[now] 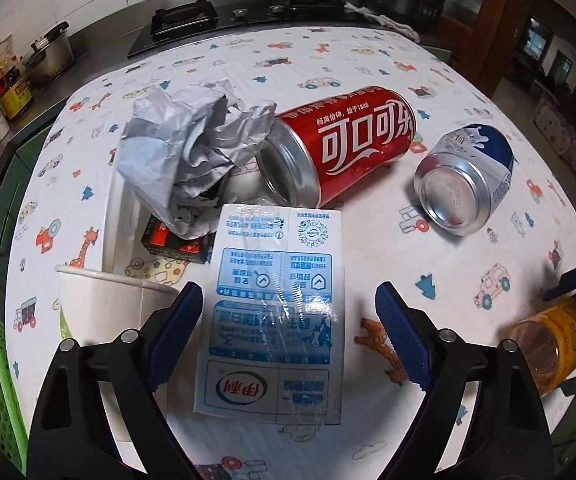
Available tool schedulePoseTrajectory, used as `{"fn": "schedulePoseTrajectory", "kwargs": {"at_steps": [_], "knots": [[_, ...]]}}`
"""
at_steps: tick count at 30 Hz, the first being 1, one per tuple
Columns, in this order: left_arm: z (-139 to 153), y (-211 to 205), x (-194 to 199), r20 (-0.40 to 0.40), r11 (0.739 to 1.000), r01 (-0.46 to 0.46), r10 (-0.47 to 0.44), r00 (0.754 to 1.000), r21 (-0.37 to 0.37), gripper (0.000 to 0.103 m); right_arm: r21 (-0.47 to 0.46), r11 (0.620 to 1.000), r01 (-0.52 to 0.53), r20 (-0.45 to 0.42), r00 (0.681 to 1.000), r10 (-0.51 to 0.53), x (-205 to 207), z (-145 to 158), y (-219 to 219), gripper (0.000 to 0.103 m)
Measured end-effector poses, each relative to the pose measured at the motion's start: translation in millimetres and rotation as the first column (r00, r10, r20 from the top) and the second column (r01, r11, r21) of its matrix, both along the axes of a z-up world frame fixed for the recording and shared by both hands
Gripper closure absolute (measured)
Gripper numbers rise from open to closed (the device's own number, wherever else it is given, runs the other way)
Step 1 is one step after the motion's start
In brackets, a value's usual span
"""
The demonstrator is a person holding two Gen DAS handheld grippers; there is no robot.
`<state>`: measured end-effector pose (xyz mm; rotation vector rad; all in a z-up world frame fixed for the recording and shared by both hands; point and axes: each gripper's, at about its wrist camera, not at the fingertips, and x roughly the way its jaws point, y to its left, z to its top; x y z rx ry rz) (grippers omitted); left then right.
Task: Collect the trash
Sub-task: 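Grasp the gold drink bottle with the right gripper while the left gripper approaches the milk carton, then grasp the blue-and-white milk carton with the left gripper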
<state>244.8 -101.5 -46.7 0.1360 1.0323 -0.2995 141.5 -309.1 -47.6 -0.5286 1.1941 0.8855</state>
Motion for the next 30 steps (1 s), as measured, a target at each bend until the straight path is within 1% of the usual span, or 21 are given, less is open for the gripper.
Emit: {"fn": "schedulePoseTrajectory", "kwargs": {"at_steps": [2,3,4,5,6,12,17,20,26,30], "knots": [[-2.7,-1.2,1.7,-0.014,1.000,0.000,0.000,1.000,0.002,0.023,-0.011,1.000,-0.008,0.004,1.000,0.008,0.4,-3.5,4.7,0.028],[-3.9,-1.6,2.1,-0.016,1.000,-0.002,0.002,1.000,0.005,0.027,-0.018,1.000,-0.012,0.010,1.000,0.012,0.3,-4.6,5.6,0.028],[-5.2,-1.4,2.9,-0.020,1.000,-0.003,0.003,1.000,0.006,0.034,-0.023,1.000,-0.017,0.014,1.000,0.017,-0.4,-5.5,6.5,0.029],[-6.5,-0.7,3.6,-0.028,1.000,-0.004,0.004,1.000,0.002,0.037,-0.027,0.999,-0.021,0.020,1.000,0.021,-1.7,-6.4,7.7,0.030],[-7.0,0.0,3.9,-0.031,1.000,-0.006,0.006,0.999,-0.003,0.040,-0.025,0.999,-0.022,0.023,0.999,0.022,-2.7,-6.8,9.2,0.036],[-2.2,2.5,-5.2,-0.009,1.000,-0.020,0.020,1.000,-0.024,0.040,-0.009,1.000,0.030,0.042,0.999,-0.029,-2.5,-1.0,10.3,0.037],[17.5,9.8,-26.9,0.043,0.998,-0.006,0.009,0.999,-0.062,0.040,0.040,0.996,0.074,0.059,0.995,-0.076,-3.0,16.5,13.6,0.037],[30.0,17.8,-39.2,0.072,0.997,-0.005,0.010,0.997,-0.077,0.040,0.071,0.994,0.087,0.071,0.993,-0.092,-4.4,26.6,24.7,0.037],[60.1,55.1,-69.2,0.140,0.994,-0.041,0.055,0.989,-0.101,0.040,0.124,0.988,0.088,0.098,0.990,-0.100,-9.7,43.9,58.7,0.037],[78.0,96.9,-85.9,0.182,0.990,-0.101,0.117,0.976,-0.096,0.040,0.157,0.985,0.070,0.117,0.989,-0.089,-11.3,54.1,91.9,0.037]]}}
